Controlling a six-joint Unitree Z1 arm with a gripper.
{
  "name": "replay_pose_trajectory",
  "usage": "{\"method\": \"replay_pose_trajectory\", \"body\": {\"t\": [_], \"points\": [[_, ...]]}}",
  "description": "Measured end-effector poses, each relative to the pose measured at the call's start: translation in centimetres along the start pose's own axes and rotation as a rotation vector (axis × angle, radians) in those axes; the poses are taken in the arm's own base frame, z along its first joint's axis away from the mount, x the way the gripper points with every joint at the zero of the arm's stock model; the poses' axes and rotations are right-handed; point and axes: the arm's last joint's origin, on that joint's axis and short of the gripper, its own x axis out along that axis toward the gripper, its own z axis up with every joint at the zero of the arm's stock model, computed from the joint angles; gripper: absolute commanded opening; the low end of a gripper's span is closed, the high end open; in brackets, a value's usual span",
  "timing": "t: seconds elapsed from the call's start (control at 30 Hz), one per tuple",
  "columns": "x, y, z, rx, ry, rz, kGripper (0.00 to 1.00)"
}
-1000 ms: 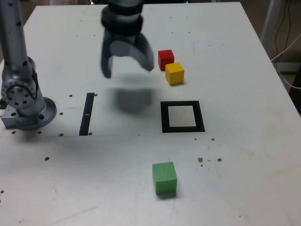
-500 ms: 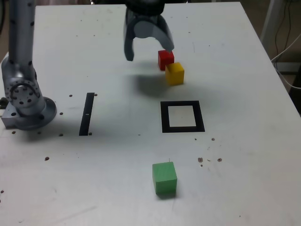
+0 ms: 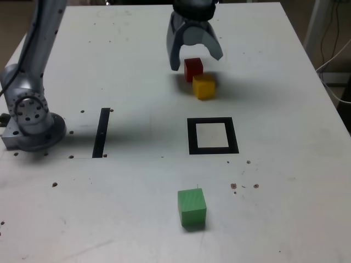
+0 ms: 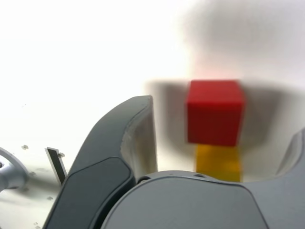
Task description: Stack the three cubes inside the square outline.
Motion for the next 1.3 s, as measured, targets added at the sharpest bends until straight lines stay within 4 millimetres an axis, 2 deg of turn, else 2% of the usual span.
{"method": "replay_pose_trajectory", "body": {"t": [0.17, 0.27, 0.37, 0.5, 0.6, 1.3], "points": [[1.1, 0.7, 0.8, -0.007, 0.025, -0.019, 0.9], [1.4, 0.8, 0.9, -0.007, 0.039, -0.033, 0.82], [1.8, 0.8, 1.1, -0.005, 0.057, -0.048, 0.68], [1.8, 0.8, 1.2, -0.005, 0.058, -0.049, 0.42], [1.7, 0.7, 1.5, 0.001, 0.052, -0.041, 0.3], [1.6, 0.1, 1.4, 0.016, 0.07, -0.045, 0.29]]}}
